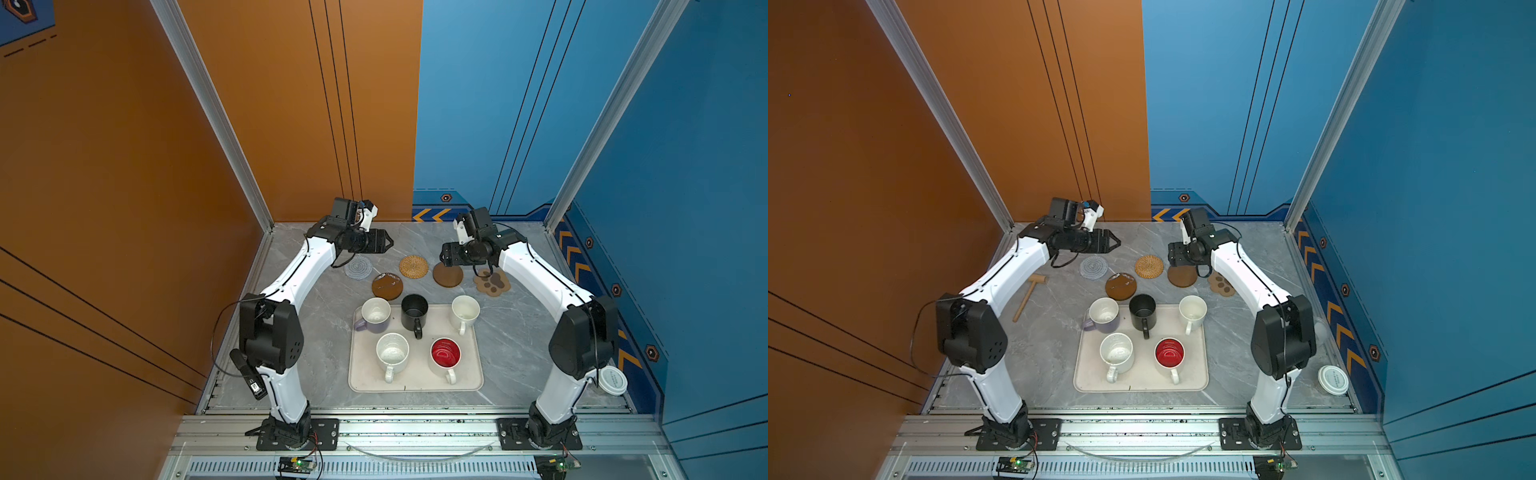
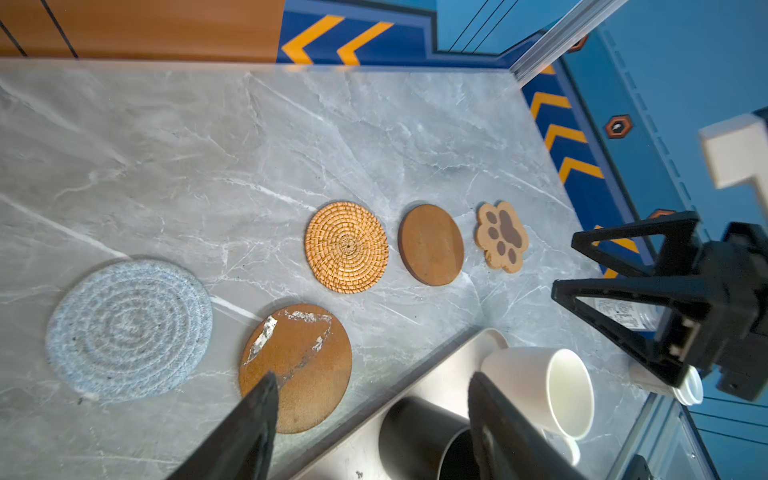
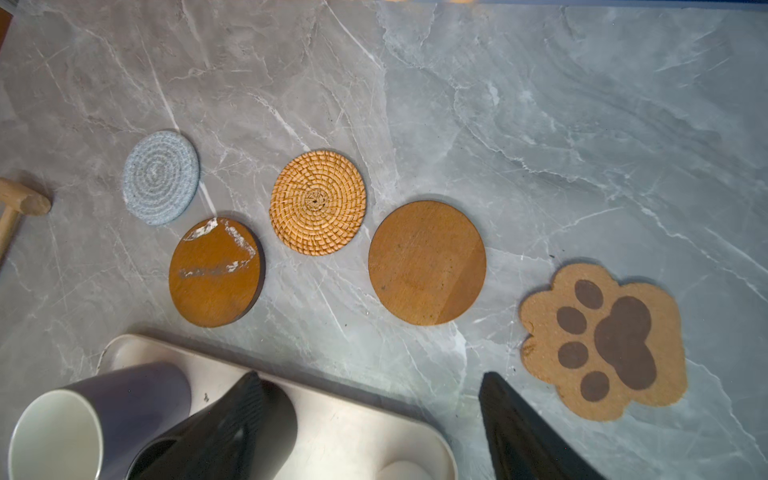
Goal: Place cups on coasters
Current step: Rotate the coaster at the top-center of the table.
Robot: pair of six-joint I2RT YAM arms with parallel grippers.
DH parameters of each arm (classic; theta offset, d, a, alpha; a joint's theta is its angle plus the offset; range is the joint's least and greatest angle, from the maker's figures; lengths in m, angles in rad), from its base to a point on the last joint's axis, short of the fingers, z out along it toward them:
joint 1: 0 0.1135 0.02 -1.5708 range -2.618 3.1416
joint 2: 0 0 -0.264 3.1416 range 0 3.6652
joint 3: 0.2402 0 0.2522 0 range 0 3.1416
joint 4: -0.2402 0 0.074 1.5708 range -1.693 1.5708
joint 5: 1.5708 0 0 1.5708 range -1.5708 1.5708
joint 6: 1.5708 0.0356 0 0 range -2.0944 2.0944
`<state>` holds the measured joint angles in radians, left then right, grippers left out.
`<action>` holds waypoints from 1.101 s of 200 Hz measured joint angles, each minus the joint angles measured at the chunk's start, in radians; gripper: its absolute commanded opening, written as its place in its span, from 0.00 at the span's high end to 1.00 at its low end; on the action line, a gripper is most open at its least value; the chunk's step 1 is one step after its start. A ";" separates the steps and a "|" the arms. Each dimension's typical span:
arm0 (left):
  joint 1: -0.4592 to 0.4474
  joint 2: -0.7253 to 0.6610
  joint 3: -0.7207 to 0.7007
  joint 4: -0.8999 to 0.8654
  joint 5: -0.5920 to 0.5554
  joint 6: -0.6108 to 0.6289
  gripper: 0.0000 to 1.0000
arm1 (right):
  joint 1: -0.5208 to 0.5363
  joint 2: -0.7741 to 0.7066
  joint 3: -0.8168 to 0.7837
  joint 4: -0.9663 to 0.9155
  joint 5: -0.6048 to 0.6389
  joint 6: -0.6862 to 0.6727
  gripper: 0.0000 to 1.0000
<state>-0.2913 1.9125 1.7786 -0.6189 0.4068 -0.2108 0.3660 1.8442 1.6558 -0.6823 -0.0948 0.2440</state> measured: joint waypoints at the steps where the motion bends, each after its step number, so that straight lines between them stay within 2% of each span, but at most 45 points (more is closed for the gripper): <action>1: -0.001 0.004 0.006 -0.005 -0.001 0.005 0.49 | -0.001 0.003 0.002 0.000 -0.001 0.002 0.26; 25: -0.031 0.161 0.184 -0.148 -0.037 0.031 0.61 | -0.018 0.071 0.042 -0.007 -0.034 0.018 0.28; 53: -0.054 0.285 0.309 -0.277 -0.066 0.057 0.60 | -0.031 0.114 0.064 -0.007 -0.055 0.031 0.27; 100: -0.071 0.388 0.355 -0.430 -0.142 0.084 0.57 | -0.060 0.139 0.071 -0.007 -0.067 0.050 0.27; 120: -0.074 0.440 0.394 -0.476 -0.169 0.095 0.62 | -0.068 0.146 0.071 -0.007 -0.069 0.058 0.28; 139: -0.076 0.477 0.412 -0.497 -0.183 0.101 0.63 | -0.072 0.158 0.071 -0.006 -0.071 0.066 0.28; 220: -0.077 0.572 0.500 -0.543 -0.187 0.109 0.60 | -0.072 0.198 0.071 -0.006 -0.089 0.080 0.28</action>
<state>-0.3679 2.4844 2.2784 -1.1618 0.2195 -0.1013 0.2943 2.0426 1.7271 -0.6884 -0.1833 0.3241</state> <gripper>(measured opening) 0.394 0.720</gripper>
